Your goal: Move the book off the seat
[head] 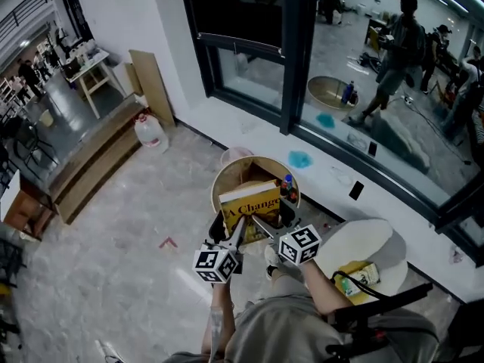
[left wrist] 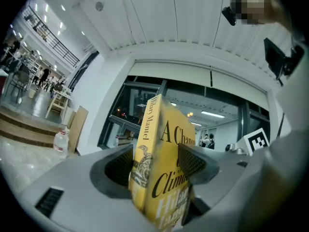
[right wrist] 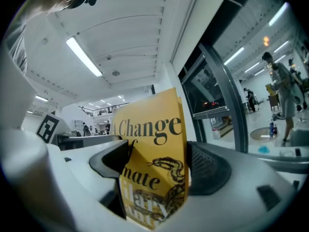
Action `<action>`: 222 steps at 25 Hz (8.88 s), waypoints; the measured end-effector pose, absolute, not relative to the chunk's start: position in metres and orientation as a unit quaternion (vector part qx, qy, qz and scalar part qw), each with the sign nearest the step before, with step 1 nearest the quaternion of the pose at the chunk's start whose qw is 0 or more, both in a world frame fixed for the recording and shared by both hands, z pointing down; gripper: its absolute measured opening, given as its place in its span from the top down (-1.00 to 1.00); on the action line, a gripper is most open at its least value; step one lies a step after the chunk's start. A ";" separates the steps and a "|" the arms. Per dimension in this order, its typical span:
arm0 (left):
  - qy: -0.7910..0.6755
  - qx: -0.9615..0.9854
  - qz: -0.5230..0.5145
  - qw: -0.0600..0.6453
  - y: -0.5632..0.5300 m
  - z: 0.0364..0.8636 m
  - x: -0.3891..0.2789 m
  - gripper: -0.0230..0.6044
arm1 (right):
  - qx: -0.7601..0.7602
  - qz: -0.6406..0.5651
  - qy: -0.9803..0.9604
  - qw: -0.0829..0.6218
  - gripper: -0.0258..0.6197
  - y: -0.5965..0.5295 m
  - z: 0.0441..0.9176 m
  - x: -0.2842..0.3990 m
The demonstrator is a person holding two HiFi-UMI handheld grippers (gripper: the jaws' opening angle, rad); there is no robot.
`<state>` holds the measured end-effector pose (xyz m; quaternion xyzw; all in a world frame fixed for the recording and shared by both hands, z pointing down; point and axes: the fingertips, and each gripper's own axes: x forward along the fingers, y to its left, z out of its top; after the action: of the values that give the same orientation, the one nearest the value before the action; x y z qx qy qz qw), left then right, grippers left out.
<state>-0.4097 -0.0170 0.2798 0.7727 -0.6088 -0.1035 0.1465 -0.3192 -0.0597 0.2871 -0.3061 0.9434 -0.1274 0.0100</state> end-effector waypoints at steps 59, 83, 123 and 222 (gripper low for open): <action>-0.612 0.752 -0.025 0.242 -0.325 0.365 -0.550 -0.03 | -0.314 -0.279 0.906 -0.047 -0.27 -0.367 0.380 -0.459; -0.560 0.693 0.053 0.450 -0.322 0.702 -0.521 -0.03 | -0.386 -0.470 0.772 -0.185 -0.27 -0.343 0.718 -0.421; -0.533 0.653 0.165 0.512 -0.277 0.938 -0.475 -0.02 | -0.438 -0.435 0.732 -0.287 -0.27 -0.299 0.943 -0.374; -0.453 0.877 -0.109 0.119 -0.323 0.231 -0.455 0.89 | -0.497 -0.079 0.864 -0.011 0.87 -0.328 0.225 -0.341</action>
<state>-0.4548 -0.3225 0.2309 0.8765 -0.4534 -0.1095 0.1190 -0.3411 -0.3281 0.2251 -0.4967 0.8643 -0.0789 -0.0107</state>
